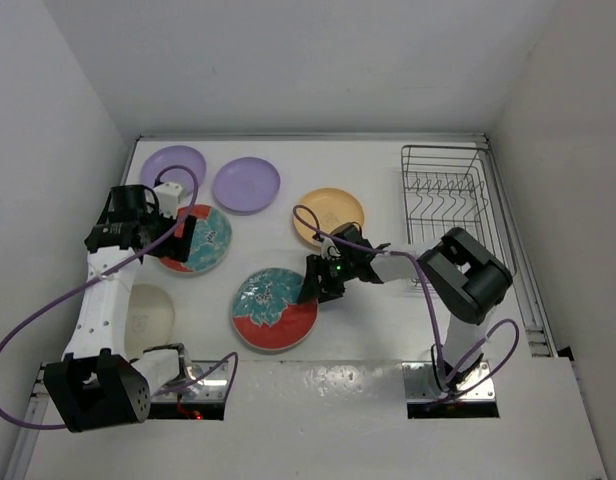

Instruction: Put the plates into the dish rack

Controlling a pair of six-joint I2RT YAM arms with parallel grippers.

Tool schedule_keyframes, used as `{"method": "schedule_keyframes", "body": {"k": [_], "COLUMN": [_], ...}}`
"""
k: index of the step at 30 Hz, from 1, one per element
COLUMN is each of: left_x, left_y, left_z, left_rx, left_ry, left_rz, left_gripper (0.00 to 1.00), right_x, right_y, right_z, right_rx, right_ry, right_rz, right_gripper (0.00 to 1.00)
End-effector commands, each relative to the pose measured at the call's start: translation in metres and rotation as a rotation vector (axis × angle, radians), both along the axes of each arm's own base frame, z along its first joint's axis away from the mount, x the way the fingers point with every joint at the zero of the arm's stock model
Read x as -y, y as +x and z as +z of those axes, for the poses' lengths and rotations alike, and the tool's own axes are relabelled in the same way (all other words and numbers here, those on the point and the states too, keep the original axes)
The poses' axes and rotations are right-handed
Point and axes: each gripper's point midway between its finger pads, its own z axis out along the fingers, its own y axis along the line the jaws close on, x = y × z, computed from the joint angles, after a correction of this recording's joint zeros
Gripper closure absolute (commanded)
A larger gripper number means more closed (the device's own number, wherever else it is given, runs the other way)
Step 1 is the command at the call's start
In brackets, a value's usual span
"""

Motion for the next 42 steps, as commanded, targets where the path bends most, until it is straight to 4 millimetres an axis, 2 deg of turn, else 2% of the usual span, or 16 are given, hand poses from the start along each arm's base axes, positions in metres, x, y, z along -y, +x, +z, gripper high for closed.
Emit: {"method": "schedule_keyframes", "body": {"k": [1,4,7,11,13,15,16,20,21,23,24,25,29,34,37,42], "left_x": [0.001,-0.001,-0.001,-0.004,-0.004,-0.004,-0.007,-0.007,-0.007,-0.010,-0.010,-0.010,-0.011,-0.014,-0.015,-0.014], "left_y": [0.008,0.008,0.006,0.005,0.005,0.006,0.008,0.011,0.011,0.013,0.013,0.016,0.020,0.026,0.031,0.044], "left_z": [0.013,0.013,0.012,0.012,0.012,0.009,0.010,0.009,0.007,0.007,0.007,0.007,0.010,0.009,0.008,0.004], "left_rx": [0.059,0.059,0.059,0.059,0.059,0.049,0.049,0.042,0.033,0.028,0.028,0.025,0.027,0.014,0.005,-0.018], "left_ry": [-0.030,-0.030,-0.030,-0.030,-0.030,-0.032,-0.031,-0.033,-0.035,-0.028,-0.028,-0.029,-0.028,-0.024,-0.025,-0.046], "left_rz": [0.008,0.017,0.017,0.027,0.027,0.027,0.036,0.036,0.036,0.042,0.042,0.042,0.042,0.048,0.048,0.036], "left_gripper": [0.00,0.00,0.00,0.00,0.00,0.00,0.00,0.00,0.00,0.00,0.00,0.00,0.00,0.00,0.00,0.00], "right_x": [-0.013,-0.002,0.008,0.007,-0.002,-0.012,0.001,0.032,0.061,0.082,0.108,0.137,0.269,0.401,0.439,0.460], "right_y": [-0.005,-0.007,-0.012,-0.013,0.008,0.044,0.053,0.121,0.146,0.157,0.170,0.183,0.209,0.196,0.192,0.201], "right_z": [-0.015,-0.030,-0.038,-0.010,0.025,0.091,0.098,0.232,0.245,0.295,0.301,0.333,0.374,0.389,0.392,0.370], "right_rx": [-0.017,-0.085,-0.105,-0.065,0.059,0.267,0.280,0.656,0.722,0.806,0.849,0.926,1.091,1.200,1.228,1.200], "right_ry": [0.102,0.094,0.090,0.117,0.120,0.147,0.077,0.083,0.028,0.016,-0.055,-0.105,-0.512,-1.095,-1.224,-1.254], "right_rz": [0.003,-0.055,-0.051,0.014,0.060,0.050,0.003,-0.171,-0.246,-0.308,-0.358,-0.450,-0.797,-0.930,-0.986,-1.003], "right_gripper": [0.49,0.68,0.98,1.00,1.00,1.00,1.00,1.00,1.00,1.00,1.00,1.00,1.00,1.00,1.00,1.00]}}
